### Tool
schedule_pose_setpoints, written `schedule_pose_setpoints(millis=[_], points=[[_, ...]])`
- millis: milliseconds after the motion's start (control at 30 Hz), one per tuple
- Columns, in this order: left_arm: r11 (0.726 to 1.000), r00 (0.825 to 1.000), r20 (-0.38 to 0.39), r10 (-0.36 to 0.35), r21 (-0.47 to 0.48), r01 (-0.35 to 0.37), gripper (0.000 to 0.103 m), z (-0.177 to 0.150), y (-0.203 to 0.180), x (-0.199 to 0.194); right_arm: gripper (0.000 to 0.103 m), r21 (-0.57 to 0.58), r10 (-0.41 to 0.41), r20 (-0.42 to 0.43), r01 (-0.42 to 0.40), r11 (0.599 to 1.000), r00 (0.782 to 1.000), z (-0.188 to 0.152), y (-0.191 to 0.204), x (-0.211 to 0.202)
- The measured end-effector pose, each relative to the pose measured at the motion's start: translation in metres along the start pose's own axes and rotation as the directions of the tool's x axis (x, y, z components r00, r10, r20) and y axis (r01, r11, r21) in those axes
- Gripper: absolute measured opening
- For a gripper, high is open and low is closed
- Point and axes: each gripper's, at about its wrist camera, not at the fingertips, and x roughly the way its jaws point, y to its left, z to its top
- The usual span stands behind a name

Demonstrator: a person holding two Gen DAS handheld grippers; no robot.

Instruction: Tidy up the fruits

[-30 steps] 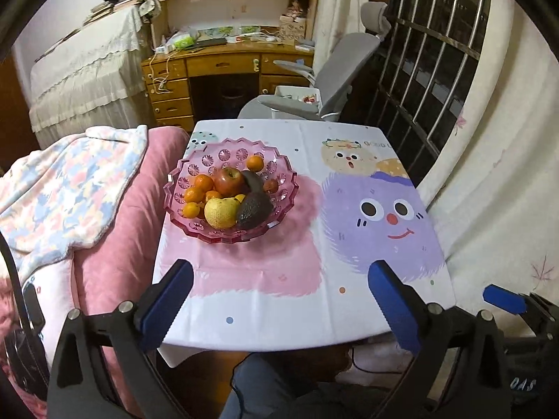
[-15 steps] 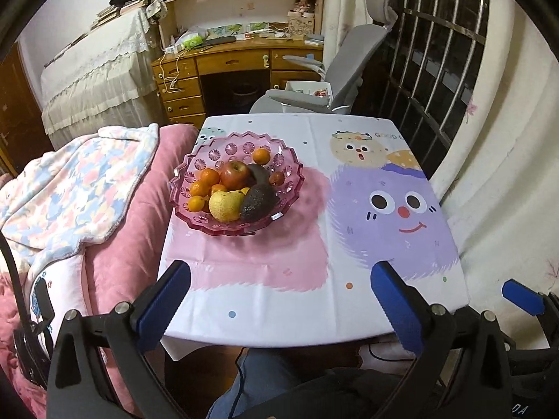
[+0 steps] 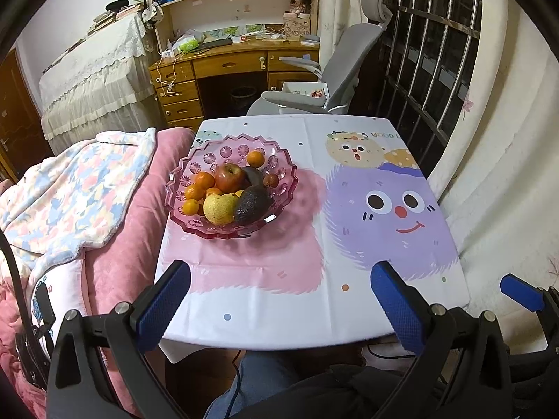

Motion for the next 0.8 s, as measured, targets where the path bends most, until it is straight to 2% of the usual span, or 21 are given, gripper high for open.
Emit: schedule_pose_setpoints(millis=[800], points=[[1.000, 1.000, -0.020, 0.006, -0.019, -0.007, 0.102, 0.0001, 0.0031, 0.0061, 0.103, -0.013, 0.004, -0.013, -0.005, 1.000, 1.000, 0.0016, -0.0005, 0.0017]])
